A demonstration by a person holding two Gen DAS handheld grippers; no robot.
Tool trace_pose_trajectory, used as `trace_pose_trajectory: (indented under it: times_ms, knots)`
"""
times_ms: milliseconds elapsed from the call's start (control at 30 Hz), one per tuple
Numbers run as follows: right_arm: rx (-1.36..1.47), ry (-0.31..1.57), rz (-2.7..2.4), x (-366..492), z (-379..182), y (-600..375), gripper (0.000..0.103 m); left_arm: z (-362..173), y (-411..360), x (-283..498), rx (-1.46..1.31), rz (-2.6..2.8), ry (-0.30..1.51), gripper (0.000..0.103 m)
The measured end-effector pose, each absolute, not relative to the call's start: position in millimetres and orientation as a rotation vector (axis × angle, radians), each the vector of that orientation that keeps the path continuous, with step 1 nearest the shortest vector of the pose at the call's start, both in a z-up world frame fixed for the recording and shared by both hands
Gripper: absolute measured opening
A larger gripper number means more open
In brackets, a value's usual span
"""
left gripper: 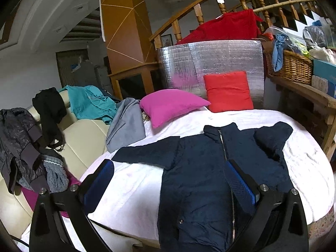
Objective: Fold large clothes
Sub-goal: 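Move both grippers over the navy jacket toward its hem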
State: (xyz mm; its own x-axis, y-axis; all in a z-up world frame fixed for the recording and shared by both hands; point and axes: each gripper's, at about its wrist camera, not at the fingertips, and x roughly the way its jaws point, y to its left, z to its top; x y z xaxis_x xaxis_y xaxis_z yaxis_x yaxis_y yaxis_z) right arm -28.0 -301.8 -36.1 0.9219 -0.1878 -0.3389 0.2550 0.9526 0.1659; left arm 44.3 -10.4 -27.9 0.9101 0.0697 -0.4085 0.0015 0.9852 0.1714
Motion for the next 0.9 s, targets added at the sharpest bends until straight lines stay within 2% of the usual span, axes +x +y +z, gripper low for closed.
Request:
trace_pose_trajectory:
  times_ms: [167,267,467,900]
  knots:
    - [0.172,0.392,-0.2,-8.4,-55.5,-269.4,0.103,-29.3,4.3,46.7,0.138,0.048,0.438,0.103]
    - [0.156,0.501,-0.199,-5.8,-72.8,-261.3,0.103,-35.0,9.5,47.6,0.128,0.048,0.462,0.103]
    - [0.235,0.631,-0.174,-2.3,-96.4,-248.8,0.103,-52.8,10.9,47.7,0.132,0.037,0.53,0.103]
    - [0.223,0.651,-0.179,-6.3,-112.1,-248.1,0.103,-73.0,3.7,38.4,0.149,0.014,0.602,0.103]
